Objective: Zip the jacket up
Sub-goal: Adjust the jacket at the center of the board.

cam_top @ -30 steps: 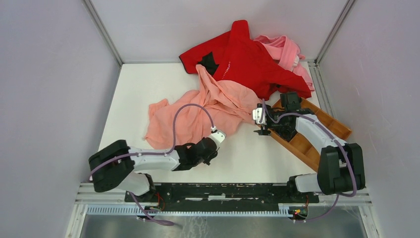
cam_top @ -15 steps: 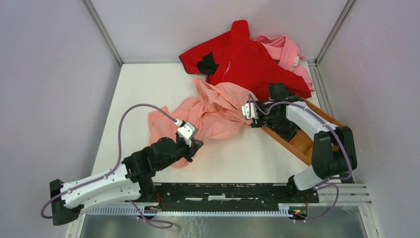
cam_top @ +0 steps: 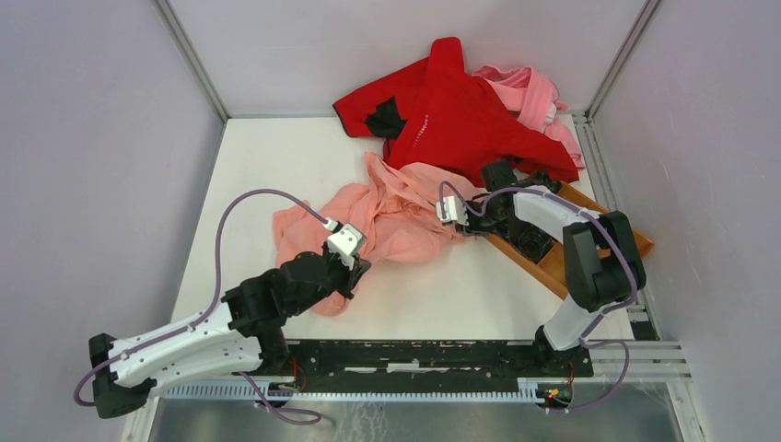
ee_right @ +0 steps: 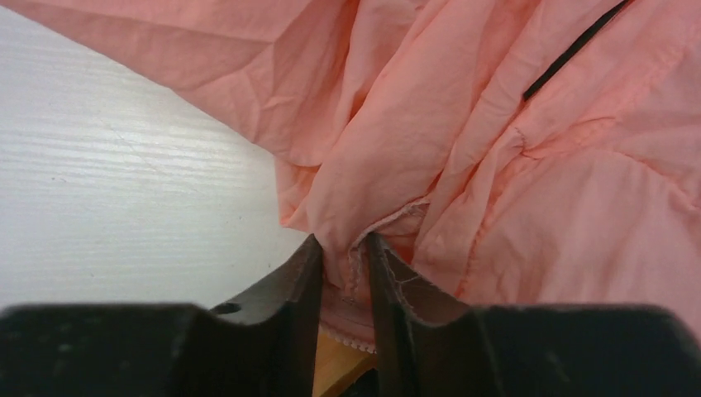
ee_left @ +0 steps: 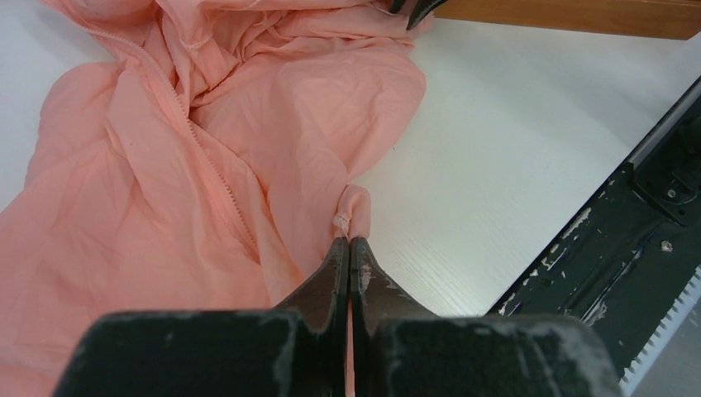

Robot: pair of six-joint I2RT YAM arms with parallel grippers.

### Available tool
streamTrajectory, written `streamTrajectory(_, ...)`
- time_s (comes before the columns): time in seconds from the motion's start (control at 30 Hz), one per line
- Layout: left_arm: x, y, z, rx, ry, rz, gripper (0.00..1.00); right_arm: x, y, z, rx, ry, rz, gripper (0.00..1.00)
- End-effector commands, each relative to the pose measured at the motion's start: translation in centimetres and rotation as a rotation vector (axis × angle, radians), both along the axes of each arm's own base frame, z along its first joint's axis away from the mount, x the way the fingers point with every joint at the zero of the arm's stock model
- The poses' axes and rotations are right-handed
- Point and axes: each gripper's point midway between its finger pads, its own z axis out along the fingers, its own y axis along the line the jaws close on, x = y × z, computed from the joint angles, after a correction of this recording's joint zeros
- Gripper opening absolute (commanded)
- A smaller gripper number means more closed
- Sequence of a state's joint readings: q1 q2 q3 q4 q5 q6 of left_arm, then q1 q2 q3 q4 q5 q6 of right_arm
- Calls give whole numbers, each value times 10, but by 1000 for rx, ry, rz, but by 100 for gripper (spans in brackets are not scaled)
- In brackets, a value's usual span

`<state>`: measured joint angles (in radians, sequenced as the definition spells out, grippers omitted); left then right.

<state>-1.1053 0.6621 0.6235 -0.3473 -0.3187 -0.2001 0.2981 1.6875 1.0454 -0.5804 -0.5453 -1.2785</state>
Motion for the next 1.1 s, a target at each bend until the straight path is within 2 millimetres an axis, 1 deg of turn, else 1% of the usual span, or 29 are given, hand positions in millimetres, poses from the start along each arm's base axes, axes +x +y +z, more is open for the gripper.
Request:
streamTrajectory(0.0,4,5,17,-43,2,54,2,28,1,24,-20,-83,-71,21)
streamTrajectory(0.07,4,8,18,-54,5,61,2,35,2,40,-5,-118,-87,7)
streamTrajectory(0.13,2,9,20,-64,11,64,2,41,7,61,27,-156,-93,0)
streamTrajectory(0.2,1,9,20,-75,20,64,2,48,12,87,79,-202,-109,0)
streamTrajectory(0.33,-5,6,17,-87,52,44,2,68,25,153,203,-320,-154,0)
streamTrajectory(0.37,-7,5,16,-90,63,35,2,76,28,171,237,-352,-172,0)
streamTrajectory(0.5,-13,6,14,-112,98,30,2,107,38,230,376,-429,-285,0)
streamTrajectory(0.57,-16,8,16,-134,115,30,2,123,42,253,443,-455,-344,0)
streamTrajectory(0.67,-22,12,21,-180,145,38,2,152,39,281,533,-498,-491,0)
streamTrajectory(0.77,-30,17,27,-234,171,33,2,187,29,303,600,-546,-668,0)
streamTrajectory(0.87,-38,18,32,-289,201,15,2,221,15,305,616,-583,-853,0)
streamTrajectory(0.93,-41,21,36,-326,213,23,2,235,8,302,604,-614,-926,0)
streamTrajectory(0.97,-42,24,40,-344,215,30,2,241,5,297,595,-631,-966,0)
streamTrajectory(1.0,-43,27,42,-358,217,38,2,243,2,290,573,-638,-996,0)
streamTrajectory(1.07,-45,33,47,-390,220,53,2,249,2,279,562,-644,-1010,0)
